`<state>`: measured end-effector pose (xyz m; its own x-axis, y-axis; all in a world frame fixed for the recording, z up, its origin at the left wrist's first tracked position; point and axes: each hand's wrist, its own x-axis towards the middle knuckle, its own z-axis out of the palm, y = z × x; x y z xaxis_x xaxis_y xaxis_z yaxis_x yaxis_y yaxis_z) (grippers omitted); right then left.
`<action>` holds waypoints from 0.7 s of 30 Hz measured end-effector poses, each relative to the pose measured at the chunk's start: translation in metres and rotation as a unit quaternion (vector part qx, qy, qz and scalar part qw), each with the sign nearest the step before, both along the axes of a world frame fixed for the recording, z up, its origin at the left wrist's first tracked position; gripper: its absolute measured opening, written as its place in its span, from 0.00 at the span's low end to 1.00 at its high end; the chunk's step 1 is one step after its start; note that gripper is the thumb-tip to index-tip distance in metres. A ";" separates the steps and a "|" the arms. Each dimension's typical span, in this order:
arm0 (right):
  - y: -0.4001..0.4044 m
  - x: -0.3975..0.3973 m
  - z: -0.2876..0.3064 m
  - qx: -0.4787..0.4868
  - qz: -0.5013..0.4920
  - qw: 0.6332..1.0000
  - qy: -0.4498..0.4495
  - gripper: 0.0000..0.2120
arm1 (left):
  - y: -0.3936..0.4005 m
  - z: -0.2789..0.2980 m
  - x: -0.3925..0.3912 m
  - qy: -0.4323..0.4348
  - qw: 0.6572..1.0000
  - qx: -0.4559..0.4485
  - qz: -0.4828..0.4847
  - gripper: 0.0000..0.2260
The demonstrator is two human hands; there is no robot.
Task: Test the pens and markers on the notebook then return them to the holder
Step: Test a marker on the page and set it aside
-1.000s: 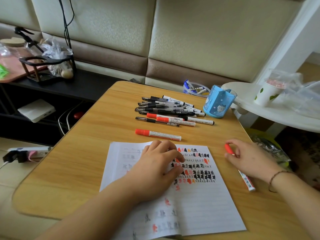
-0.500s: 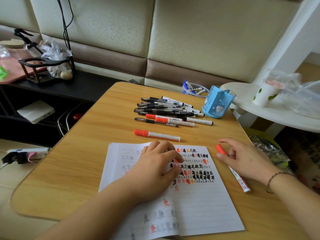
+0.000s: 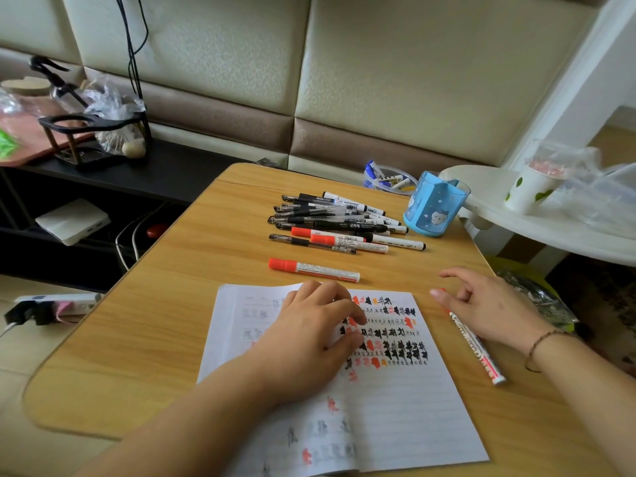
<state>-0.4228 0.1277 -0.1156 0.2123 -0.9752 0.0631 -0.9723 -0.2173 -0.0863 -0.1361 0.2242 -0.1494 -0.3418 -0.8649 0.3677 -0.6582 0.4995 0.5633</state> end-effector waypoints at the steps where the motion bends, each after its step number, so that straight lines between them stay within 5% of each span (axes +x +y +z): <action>1: -0.001 -0.001 0.000 0.000 -0.003 1.000 -0.001 0.35 | 0.000 0.000 0.000 0.000 1.000 0.000 0.000 0.10; 21: -0.014 0.002 0.006 -0.014 -0.093 0.995 0.017 0.31 | 0.001 0.001 0.000 -0.002 1.000 0.002 0.002 0.10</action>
<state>-0.4212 0.1140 -0.1094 0.0308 -0.9958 0.0858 -0.9982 -0.0352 -0.0495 -0.1358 0.2250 -0.1479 -0.3388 -0.8681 0.3628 -0.6623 0.4939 0.5634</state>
